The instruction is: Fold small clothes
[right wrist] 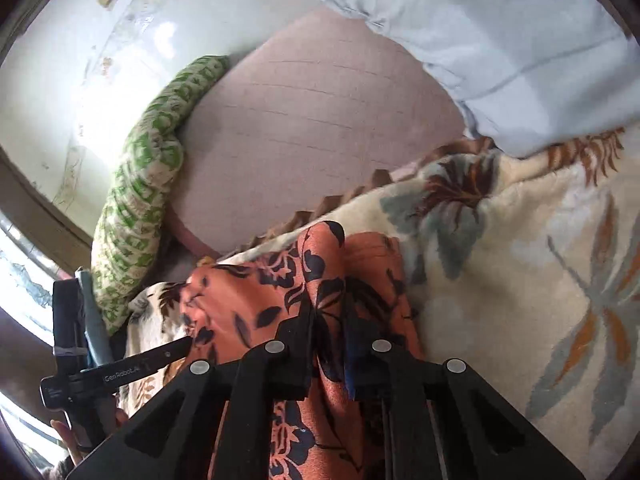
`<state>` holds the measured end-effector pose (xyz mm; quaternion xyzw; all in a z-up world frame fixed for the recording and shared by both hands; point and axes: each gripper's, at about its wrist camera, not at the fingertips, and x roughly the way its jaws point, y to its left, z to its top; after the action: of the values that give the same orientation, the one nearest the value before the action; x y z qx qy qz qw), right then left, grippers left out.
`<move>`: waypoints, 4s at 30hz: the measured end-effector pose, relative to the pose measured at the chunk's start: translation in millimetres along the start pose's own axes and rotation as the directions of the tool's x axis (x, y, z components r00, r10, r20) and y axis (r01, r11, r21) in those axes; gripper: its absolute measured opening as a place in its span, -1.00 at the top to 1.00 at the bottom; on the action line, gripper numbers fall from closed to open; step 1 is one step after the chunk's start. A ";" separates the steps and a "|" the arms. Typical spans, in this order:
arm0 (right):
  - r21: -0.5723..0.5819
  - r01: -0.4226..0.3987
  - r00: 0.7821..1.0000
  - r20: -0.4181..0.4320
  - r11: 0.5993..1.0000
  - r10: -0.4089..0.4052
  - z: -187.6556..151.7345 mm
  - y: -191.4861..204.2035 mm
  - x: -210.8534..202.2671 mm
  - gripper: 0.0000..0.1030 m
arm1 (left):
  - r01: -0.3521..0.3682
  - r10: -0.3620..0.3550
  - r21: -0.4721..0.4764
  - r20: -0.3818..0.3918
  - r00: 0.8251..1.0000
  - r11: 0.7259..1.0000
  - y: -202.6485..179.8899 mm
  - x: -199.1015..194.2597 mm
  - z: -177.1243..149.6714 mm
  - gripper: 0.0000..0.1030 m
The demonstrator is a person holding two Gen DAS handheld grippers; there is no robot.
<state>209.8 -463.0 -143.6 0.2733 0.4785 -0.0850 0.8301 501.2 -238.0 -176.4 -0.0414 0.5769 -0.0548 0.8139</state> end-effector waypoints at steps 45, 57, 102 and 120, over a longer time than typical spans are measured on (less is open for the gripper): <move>0.002 0.085 0.995 -0.058 0.996 -0.085 -144.9 -33.8 -88.8 -0.02 | 0.134 -0.141 -0.065 -0.135 0.981 0.989 -0.9 -50.9 -166.3 -0.23; 0.058 -0.086 0.994 0.070 0.995 0.082 -83.7 -32.0 -99.1 -0.37 | 0.214 -0.215 -0.068 -0.011 0.976 0.974 37.8 -99.1 -108.5 -0.26; -0.116 -0.311 0.937 -0.202 0.943 0.284 -154.2 123.5 -83.6 0.16 | 0.289 -0.283 -0.080 0.078 0.956 0.954 138.5 -218.9 -195.3 0.11; -0.045 -0.178 0.952 -0.261 0.983 0.161 -210.8 59.0 -72.7 -0.39 | 0.248 -0.263 -0.190 -0.057 0.963 0.950 172.0 -157.6 -249.0 -0.19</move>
<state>37.5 -309.6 -143.3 0.2939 0.5592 0.0389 0.7742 221.6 -47.0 -133.9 -0.1873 0.6022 -0.1087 0.7684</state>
